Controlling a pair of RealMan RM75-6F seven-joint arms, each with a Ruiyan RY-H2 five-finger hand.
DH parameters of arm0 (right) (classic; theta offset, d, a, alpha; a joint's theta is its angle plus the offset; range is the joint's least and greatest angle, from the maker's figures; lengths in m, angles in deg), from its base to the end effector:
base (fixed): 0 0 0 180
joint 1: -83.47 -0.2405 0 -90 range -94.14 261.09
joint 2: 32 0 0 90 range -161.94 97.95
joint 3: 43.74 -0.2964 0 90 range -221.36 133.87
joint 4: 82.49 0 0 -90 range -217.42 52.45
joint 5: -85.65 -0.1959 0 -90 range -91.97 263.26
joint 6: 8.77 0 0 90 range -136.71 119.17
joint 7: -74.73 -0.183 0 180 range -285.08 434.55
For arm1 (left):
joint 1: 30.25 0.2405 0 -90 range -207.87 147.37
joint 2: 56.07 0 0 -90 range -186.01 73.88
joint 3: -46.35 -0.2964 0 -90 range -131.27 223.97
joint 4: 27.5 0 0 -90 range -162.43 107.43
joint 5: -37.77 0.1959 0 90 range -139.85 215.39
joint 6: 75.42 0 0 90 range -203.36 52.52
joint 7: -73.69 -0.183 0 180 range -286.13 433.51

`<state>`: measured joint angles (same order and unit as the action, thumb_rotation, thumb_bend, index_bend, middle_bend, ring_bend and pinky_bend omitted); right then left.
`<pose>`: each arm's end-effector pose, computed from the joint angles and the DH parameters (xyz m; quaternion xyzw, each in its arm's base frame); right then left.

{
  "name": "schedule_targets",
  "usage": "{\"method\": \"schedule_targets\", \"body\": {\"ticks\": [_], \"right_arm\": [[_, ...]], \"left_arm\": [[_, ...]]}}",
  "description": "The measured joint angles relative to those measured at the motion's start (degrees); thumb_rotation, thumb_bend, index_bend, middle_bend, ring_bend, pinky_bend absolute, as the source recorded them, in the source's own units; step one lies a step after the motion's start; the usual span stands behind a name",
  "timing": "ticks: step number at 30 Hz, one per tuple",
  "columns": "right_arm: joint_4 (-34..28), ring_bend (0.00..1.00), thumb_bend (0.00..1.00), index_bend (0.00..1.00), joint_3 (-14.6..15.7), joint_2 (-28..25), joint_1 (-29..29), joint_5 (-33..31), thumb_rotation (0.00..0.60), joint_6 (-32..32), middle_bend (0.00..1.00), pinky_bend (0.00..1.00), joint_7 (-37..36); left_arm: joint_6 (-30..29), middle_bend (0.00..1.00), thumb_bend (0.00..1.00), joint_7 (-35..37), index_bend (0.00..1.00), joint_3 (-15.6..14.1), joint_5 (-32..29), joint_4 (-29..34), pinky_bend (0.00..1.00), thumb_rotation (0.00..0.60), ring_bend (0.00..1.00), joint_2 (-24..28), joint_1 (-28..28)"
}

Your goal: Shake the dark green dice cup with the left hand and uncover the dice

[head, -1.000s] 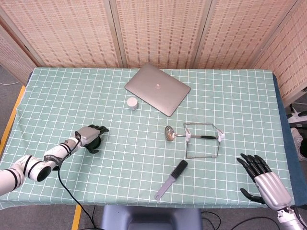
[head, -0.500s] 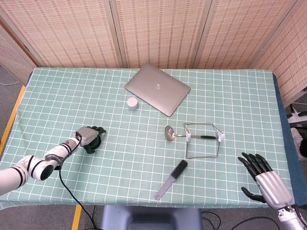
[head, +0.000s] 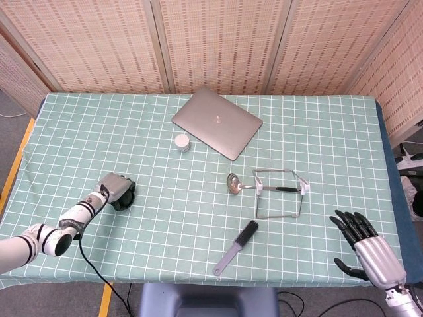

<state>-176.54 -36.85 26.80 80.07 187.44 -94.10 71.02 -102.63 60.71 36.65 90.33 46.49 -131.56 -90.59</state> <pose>-0.3173 -0.1715 0.1724 0.6919 -0.3923 0.3726 0.4781 -0.2461 0.4519 0.0254 -0.8410 -0.3598 -0.0796 0.3962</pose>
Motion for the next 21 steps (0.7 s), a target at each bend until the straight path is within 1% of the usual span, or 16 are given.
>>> {"method": "schedule_targets", "body": {"ticks": [1,3,4,6,9,11,13,14,18,20,21], "right_arm": [[-0.01,0.0,0.21,0.0,0.01,0.0,0.03,0.04,0.6,-0.05,0.0,0.0,0.02],[-0.03,0.0,0.21,0.0,0.0,0.01,0.1,0.05,0.6,-0.2,0.0,0.0,0.02],[-0.02,0.0,0.21,0.0,-0.02,0.03,0.13,0.04,0.6,-0.25,0.0,0.0,0.03],[0.02,0.0,0.21,0.0,-0.03,0.05,0.13,0.04,0.6,-0.24,0.0,0.0,0.07],[0.08,0.0,0.21,0.0,-0.03,0.13,0.09,0.05,0.6,-0.1,0.0,0.0,0.22],[0.06,0.0,0.21,0.0,-0.01,0.18,0.08,0.06,0.6,-0.02,0.0,0.0,0.33],[0.01,0.0,0.21,0.0,0.0,0.25,0.08,0.05,0.6,0.05,0.0,0.0,0.47],[0.0,0.0,0.21,0.0,0.02,0.27,0.1,0.07,0.6,0.06,0.0,0.0,0.52],[-0.1,0.0,0.21,0.0,0.04,0.3,0.18,0.11,0.6,-0.06,0.0,0.0,0.59],[-0.12,0.0,0.21,0.0,0.0,0.27,0.25,0.04,0.6,-0.21,0.0,0.0,0.57],[-0.13,0.0,0.21,0.0,-0.04,0.24,0.31,-0.03,0.6,-0.3,0.0,0.0,0.64]], "left_arm": [[-0.14,0.32,0.31,-0.63,0.39,-0.24,-0.61,-0.15,0.53,0.6,0.26,-0.25,0.06],[-0.61,0.38,0.31,-1.3,0.43,-0.41,-1.09,-0.31,0.59,0.6,0.32,-0.53,0.23],[-1.01,0.39,0.32,-1.49,0.44,-0.42,-1.23,-0.32,0.61,0.6,0.33,-0.62,0.45],[-1.43,0.45,0.33,-1.53,0.48,-0.34,-1.13,-0.23,0.65,0.6,0.42,-0.59,0.92],[-1.11,0.5,0.36,-1.08,0.51,-0.21,-1.0,-0.05,0.69,0.6,0.51,-0.17,1.47],[-0.68,0.52,0.37,-0.36,0.53,-0.05,-0.99,-0.01,0.72,0.6,0.54,0.06,1.95],[-0.53,0.56,0.39,0.48,0.56,0.19,-0.62,-0.03,0.75,0.6,0.57,0.23,2.63],[-0.53,0.59,0.41,0.9,0.57,0.35,-0.36,-0.03,0.75,0.6,0.58,0.3,2.92],[-0.63,0.76,0.59,3.21,0.69,1.52,1.39,0.26,0.81,0.6,0.68,1.06,4.09],[-1.57,0.82,0.64,4.51,0.74,2.31,2.96,0.76,0.85,0.6,0.73,1.61,4.99],[-2.33,0.84,0.64,5.16,0.76,2.68,3.83,1.01,0.87,0.6,0.75,1.83,5.48]]}}
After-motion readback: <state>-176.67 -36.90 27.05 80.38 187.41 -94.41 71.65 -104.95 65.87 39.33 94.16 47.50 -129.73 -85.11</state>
